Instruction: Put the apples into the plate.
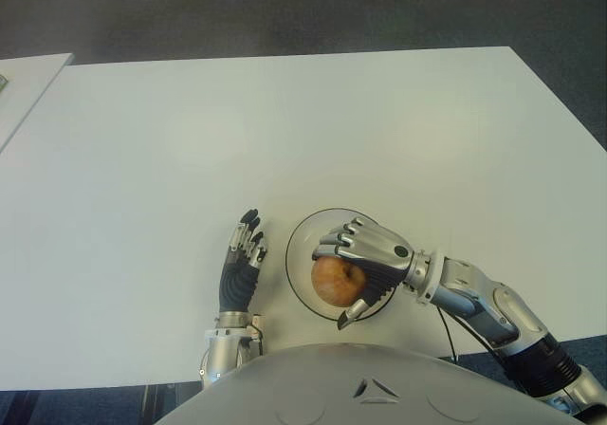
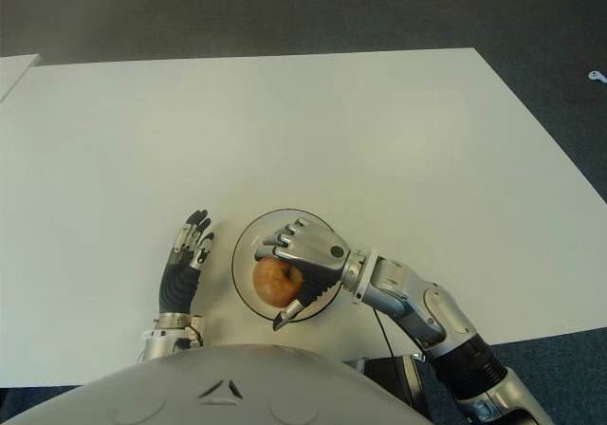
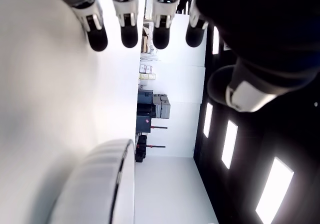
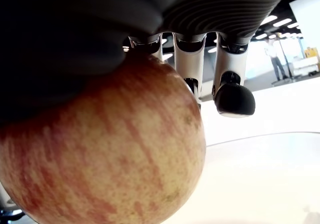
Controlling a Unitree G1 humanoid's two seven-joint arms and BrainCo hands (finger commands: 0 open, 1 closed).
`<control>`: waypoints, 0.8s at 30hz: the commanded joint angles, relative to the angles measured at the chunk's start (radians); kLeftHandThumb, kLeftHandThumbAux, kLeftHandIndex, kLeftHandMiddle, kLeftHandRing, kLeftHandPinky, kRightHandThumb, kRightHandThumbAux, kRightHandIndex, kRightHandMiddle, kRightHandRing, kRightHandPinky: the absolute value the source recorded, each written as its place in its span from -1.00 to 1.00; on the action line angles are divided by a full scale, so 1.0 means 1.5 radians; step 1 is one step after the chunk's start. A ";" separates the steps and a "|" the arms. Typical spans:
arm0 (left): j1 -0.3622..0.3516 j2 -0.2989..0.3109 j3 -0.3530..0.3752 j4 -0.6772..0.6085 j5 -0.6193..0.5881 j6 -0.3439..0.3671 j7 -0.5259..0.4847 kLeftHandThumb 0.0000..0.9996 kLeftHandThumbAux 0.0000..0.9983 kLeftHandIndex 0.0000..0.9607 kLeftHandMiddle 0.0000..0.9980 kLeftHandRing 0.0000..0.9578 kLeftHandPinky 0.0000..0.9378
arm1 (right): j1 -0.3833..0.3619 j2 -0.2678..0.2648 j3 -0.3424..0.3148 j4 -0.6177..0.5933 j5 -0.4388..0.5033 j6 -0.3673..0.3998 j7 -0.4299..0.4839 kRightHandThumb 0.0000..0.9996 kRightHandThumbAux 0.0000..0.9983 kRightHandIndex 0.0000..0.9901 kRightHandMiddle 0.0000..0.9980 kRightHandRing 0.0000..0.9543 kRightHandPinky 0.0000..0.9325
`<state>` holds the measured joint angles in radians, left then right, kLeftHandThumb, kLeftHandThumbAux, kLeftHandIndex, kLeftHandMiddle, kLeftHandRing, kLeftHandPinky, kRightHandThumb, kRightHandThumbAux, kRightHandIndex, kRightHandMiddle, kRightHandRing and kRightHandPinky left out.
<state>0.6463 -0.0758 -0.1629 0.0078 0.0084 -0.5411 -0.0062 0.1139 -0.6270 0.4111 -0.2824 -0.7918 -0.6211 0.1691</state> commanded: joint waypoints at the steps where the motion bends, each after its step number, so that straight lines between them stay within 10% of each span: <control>1: -0.002 0.003 0.003 0.013 0.004 0.004 0.002 -0.97 -0.05 -1.00 -1.00 -1.00 -1.00 | -0.011 -0.010 0.004 0.008 -0.018 -0.011 0.019 0.41 0.44 -0.11 0.75 0.80 0.80; 24: -0.012 0.001 0.004 0.029 0.019 -0.009 0.011 -1.00 -0.05 -1.00 -1.00 -1.00 -1.00 | -0.057 -0.015 0.013 0.040 -0.059 -0.023 0.049 0.41 0.44 -0.12 0.86 0.86 0.88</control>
<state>0.6254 -0.0774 -0.1613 0.0393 0.0442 -0.5741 0.0097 0.0411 -0.6492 0.4239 -0.2365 -0.8826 -0.6478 0.2336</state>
